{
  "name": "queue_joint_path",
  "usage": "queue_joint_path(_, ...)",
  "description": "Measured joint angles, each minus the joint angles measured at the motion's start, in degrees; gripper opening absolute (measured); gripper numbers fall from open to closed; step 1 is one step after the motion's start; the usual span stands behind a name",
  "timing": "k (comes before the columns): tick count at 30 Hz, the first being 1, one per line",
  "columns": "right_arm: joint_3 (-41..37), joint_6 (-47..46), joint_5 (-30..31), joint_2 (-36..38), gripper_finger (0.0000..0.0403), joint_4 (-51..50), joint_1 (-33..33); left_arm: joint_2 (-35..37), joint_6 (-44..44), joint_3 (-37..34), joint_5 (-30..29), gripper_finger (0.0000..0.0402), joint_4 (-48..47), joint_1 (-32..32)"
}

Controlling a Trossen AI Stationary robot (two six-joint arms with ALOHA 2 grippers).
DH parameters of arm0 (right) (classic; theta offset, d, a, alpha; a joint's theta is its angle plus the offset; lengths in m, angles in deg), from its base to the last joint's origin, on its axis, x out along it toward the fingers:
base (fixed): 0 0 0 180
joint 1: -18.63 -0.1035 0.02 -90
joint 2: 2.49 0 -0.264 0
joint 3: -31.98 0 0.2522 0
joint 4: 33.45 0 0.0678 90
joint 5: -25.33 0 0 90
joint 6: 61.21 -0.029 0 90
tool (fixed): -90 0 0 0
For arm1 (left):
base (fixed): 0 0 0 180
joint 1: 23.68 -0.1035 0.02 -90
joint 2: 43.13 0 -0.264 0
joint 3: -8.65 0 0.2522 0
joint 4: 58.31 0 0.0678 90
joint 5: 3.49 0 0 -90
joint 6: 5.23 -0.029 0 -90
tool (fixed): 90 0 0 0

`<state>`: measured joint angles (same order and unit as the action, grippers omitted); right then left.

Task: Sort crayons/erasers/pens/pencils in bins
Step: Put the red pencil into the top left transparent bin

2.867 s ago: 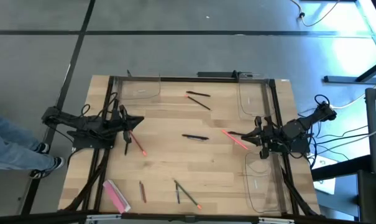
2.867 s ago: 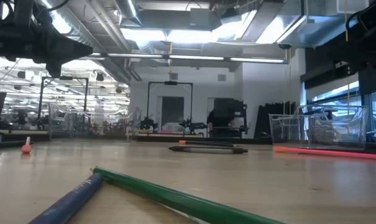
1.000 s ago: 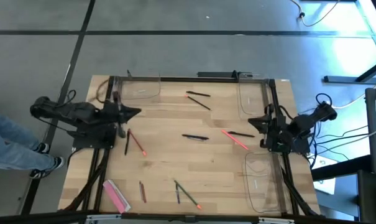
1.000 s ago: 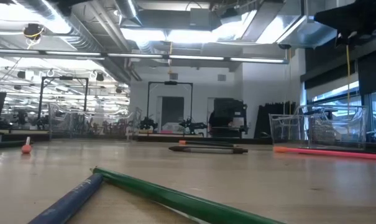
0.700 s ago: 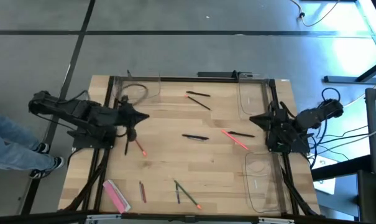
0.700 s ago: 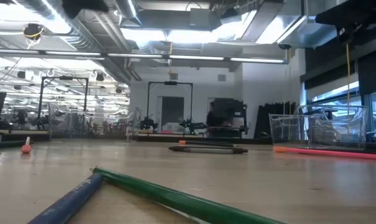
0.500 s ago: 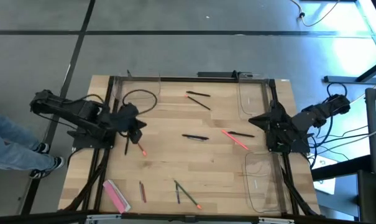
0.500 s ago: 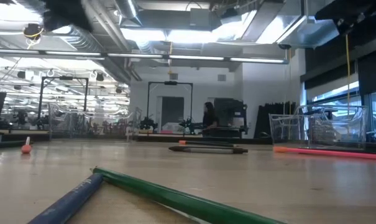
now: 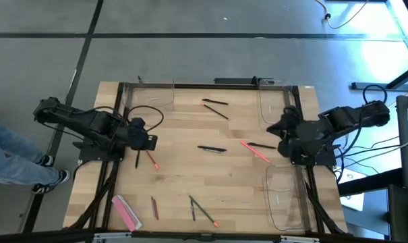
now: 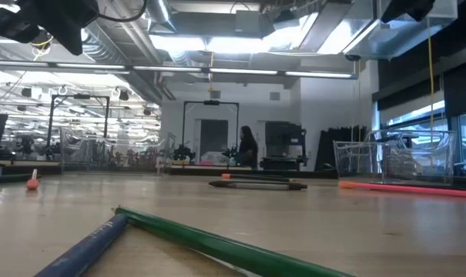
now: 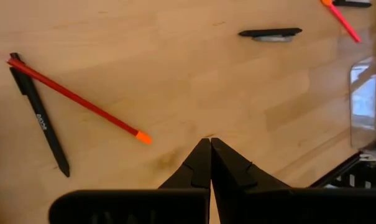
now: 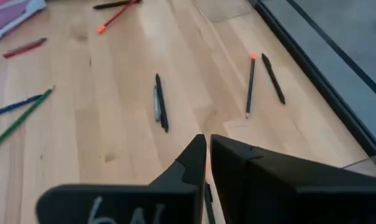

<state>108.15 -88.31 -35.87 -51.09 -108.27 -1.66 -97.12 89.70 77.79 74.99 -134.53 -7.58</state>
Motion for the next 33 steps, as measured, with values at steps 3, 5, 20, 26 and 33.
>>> queue_joint_path(3,1.0,3.8,-4.1,-1.4,0.0027,-0.1,1.4,-0.3,4.8,0.0,1.9,0.0,0.0,0.0)
queue_joint_path(5,1.3,5.3,-6.6,-1.9,0.0027,0.0,2.2,-0.9,5.3,0.0,2.4,0.0,-0.1,0.0)
queue_joint_path(20,1.3,6.8,-16.8,-1.8,0.0027,0.8,6.4,-6.9,3.9,0.0,5.1,0.0,-3.7,-1.1)
queue_joint_path(26,1.3,8.4,-16.4,-1.8,0.0027,0.9,6.4,-7.0,5.3,0.0,5.3,0.0,-3.8,-0.9)
queue_joint_path(33,1.3,8.3,-16.4,-1.8,0.0027,1.7,6.4,-9.0,5.1,0.0,8.1,0.0026,-4.4,-0.9)
